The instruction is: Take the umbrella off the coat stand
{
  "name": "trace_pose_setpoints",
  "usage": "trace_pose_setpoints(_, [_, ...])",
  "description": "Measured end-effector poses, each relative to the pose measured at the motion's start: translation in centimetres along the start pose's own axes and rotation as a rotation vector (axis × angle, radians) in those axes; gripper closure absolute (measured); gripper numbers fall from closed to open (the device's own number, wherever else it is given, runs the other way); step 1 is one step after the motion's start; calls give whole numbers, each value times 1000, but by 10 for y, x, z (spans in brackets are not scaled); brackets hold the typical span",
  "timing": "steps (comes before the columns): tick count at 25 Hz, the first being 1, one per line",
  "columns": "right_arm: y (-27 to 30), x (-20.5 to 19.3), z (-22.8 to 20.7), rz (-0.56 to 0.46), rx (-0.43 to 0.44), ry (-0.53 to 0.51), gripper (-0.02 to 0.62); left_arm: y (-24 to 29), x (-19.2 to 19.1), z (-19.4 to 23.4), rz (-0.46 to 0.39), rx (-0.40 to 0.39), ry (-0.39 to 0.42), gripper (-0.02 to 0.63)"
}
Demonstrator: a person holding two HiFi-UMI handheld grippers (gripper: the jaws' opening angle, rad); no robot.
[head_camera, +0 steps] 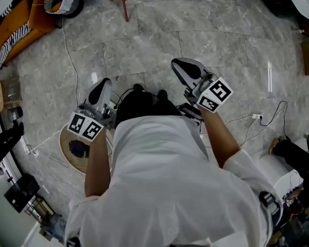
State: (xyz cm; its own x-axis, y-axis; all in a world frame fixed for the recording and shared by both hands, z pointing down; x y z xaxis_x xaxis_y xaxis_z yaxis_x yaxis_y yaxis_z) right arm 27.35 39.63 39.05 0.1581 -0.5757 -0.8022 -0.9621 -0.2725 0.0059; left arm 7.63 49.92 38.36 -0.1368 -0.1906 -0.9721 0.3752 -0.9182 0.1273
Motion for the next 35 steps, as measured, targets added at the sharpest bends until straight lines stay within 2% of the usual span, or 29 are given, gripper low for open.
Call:
trace_pose_setpoints(4, [8,-5,-17,7,-26,6,580,19,-5,4,3,-75,-12,589])
trace_pose_setpoints(7, [24,-4,-28,5,-40,2,580,33,-7,22,-5,-103,-4,589])
trace_pose_setpoints(12, [55,18,-53,34,-82,-39,580,68,-1,69,-22,-93,-22,589])
trace_pose_setpoints(16, [98,50,-85,63,-104,-60,580,100,17,115,-16,-89,20,589])
trace_pose_setpoints(20, [152,77,-108,95,-107,-80,580,123,29,170,-44,-49,-24,589])
trace_pose_setpoints(24, [199,97,-118,114,-104,-96,580,142,38,209,-59,-56,-38,589])
trace_pose_setpoints(32, [246,123,-146,120,-145,-103,580,178,42,260,-75,-82,-77,589])
trace_pose_setpoints(35, [256,134,-164,104,-159,-70,580,193,42,271,-66,-87,-80,589])
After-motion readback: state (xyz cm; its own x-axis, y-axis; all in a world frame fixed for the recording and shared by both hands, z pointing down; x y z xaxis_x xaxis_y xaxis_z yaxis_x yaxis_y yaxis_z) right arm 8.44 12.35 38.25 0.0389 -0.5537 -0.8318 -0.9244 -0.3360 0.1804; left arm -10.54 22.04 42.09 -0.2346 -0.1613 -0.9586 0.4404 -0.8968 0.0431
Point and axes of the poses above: the fingertips, and each gripper's own axes: y forward along the fingers, z to its left, x out of its top, the point moved 1 cm from there along -y, backward along the fingers, and after that the axes turned 14 degrees about y, right-handed, at the moved point
